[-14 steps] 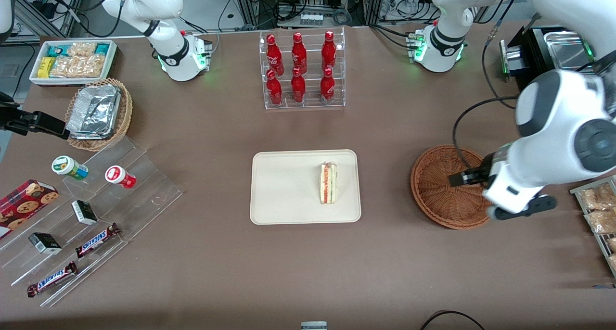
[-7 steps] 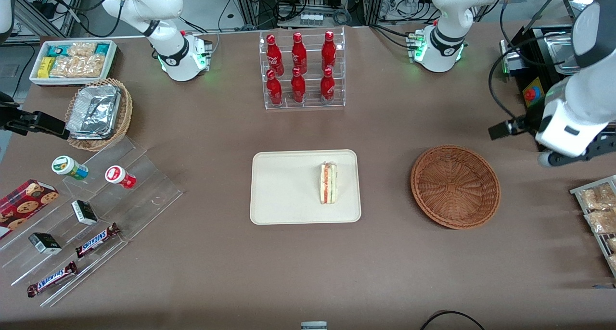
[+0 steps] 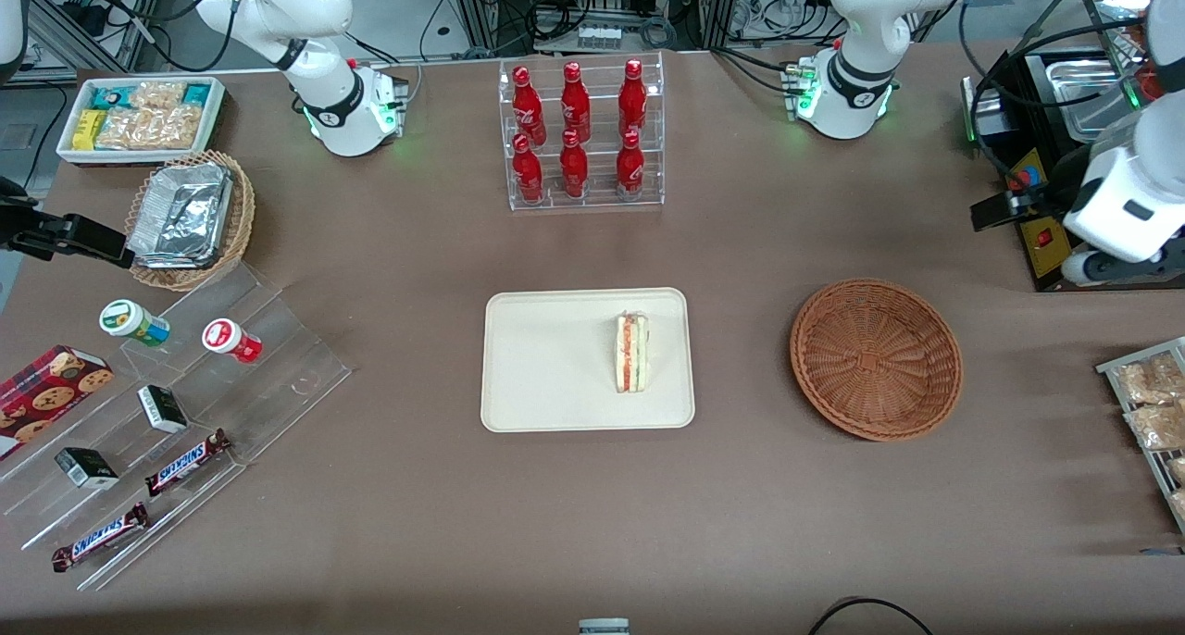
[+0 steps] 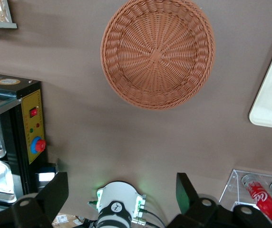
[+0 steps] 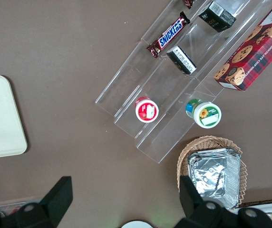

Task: Place sandwich from basket to tray

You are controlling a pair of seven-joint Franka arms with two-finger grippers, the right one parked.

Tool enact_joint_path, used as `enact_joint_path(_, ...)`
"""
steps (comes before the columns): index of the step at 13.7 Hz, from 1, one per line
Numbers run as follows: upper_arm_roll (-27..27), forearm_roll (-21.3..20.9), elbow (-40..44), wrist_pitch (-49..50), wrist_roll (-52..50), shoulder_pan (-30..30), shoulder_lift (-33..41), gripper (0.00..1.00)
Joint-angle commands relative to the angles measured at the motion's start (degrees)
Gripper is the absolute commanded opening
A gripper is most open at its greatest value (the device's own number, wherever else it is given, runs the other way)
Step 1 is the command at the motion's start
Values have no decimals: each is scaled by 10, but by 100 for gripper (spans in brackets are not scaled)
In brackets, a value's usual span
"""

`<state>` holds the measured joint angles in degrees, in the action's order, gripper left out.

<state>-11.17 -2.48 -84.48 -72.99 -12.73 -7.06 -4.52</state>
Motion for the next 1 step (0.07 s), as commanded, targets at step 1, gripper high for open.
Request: enact_joint_path(1, 7, 12, -13, 14, 35, 7, 26, 100)
